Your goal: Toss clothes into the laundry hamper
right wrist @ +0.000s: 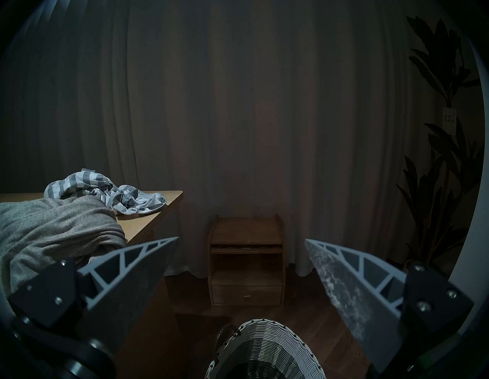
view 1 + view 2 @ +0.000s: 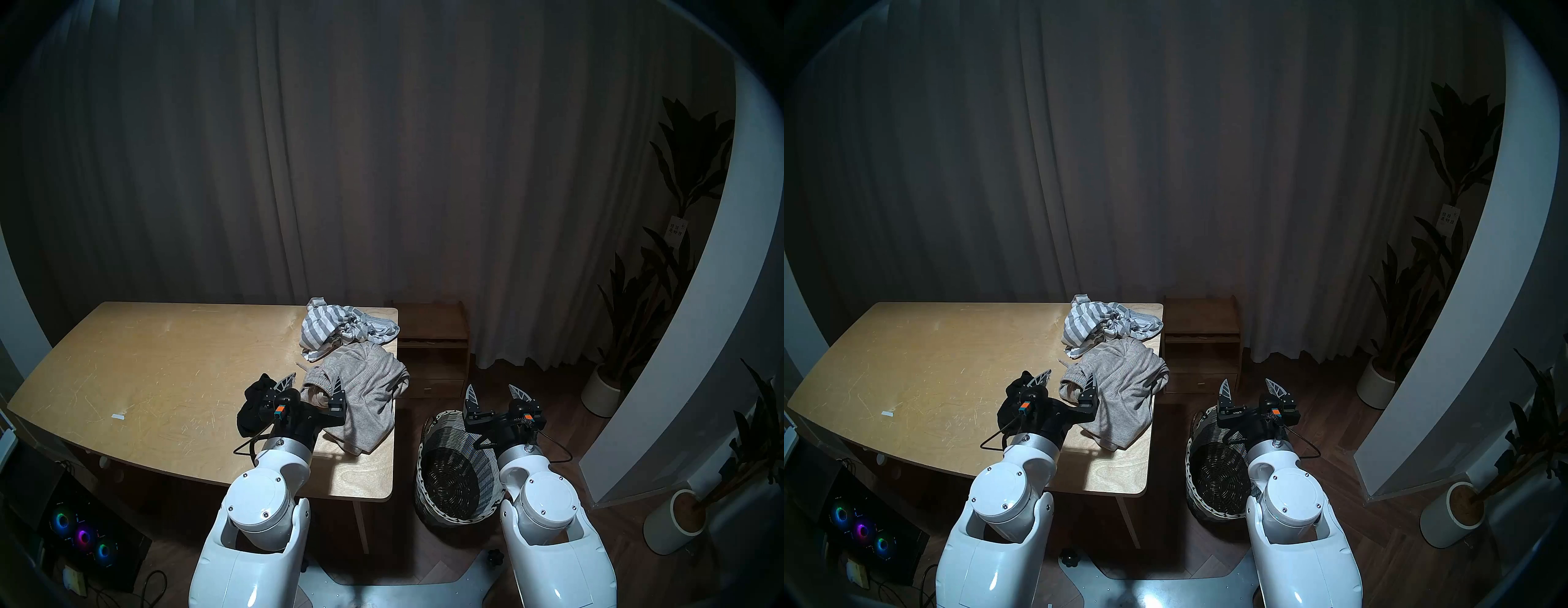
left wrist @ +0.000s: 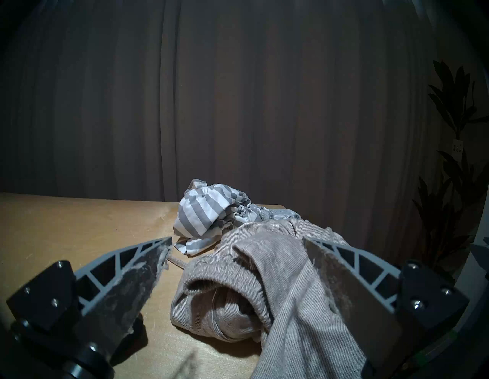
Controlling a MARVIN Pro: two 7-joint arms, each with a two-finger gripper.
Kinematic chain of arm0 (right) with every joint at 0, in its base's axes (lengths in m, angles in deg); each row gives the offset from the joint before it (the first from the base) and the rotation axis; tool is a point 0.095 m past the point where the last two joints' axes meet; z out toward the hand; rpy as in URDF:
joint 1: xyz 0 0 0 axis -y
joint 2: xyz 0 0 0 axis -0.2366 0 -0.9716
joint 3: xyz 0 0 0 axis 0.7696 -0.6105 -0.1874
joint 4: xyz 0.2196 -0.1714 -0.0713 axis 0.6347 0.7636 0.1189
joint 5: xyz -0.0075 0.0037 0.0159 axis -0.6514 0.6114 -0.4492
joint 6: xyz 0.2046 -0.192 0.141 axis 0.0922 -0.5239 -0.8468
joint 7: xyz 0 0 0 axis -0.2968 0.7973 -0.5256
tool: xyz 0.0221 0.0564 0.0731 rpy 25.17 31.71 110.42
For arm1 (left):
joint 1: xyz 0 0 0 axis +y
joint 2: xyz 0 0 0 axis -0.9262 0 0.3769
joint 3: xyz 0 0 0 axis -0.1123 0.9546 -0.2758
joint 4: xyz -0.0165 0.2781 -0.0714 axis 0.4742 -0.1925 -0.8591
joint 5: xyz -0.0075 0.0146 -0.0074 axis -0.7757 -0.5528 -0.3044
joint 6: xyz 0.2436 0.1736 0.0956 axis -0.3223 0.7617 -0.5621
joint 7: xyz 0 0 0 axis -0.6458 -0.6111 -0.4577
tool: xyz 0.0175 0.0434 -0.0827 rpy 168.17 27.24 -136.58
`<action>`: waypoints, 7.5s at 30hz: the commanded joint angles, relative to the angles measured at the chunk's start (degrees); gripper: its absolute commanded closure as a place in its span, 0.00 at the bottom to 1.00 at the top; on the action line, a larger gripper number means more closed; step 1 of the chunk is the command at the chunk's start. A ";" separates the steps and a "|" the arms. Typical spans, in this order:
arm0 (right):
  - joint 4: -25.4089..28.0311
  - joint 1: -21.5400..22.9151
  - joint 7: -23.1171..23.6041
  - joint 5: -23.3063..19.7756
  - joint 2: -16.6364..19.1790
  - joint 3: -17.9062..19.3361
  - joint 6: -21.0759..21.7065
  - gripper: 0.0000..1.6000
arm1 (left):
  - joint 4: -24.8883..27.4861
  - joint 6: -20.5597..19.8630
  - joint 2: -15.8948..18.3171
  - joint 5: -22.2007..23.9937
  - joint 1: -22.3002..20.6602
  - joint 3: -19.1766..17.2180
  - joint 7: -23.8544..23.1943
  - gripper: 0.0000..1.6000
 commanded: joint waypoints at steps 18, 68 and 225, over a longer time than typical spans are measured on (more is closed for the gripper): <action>1.05 0.23 0.01 0.02 0.01 -0.02 -0.25 0.00 | 1.60 -16.27 2.33 3.14 -6.20 -13.11 -1.94 0.00; 1.17 0.17 -0.01 0.01 0.03 -0.03 -0.20 0.00 | -20.63 -9.90 10.31 5.37 -16.72 -10.19 -11.35 1.00; 0.80 19.88 -1.08 4.00 11.63 -7.81 -3.54 0.00 | -54.04 -15.02 7.37 -12.85 -61.50 -5.41 2.30 0.00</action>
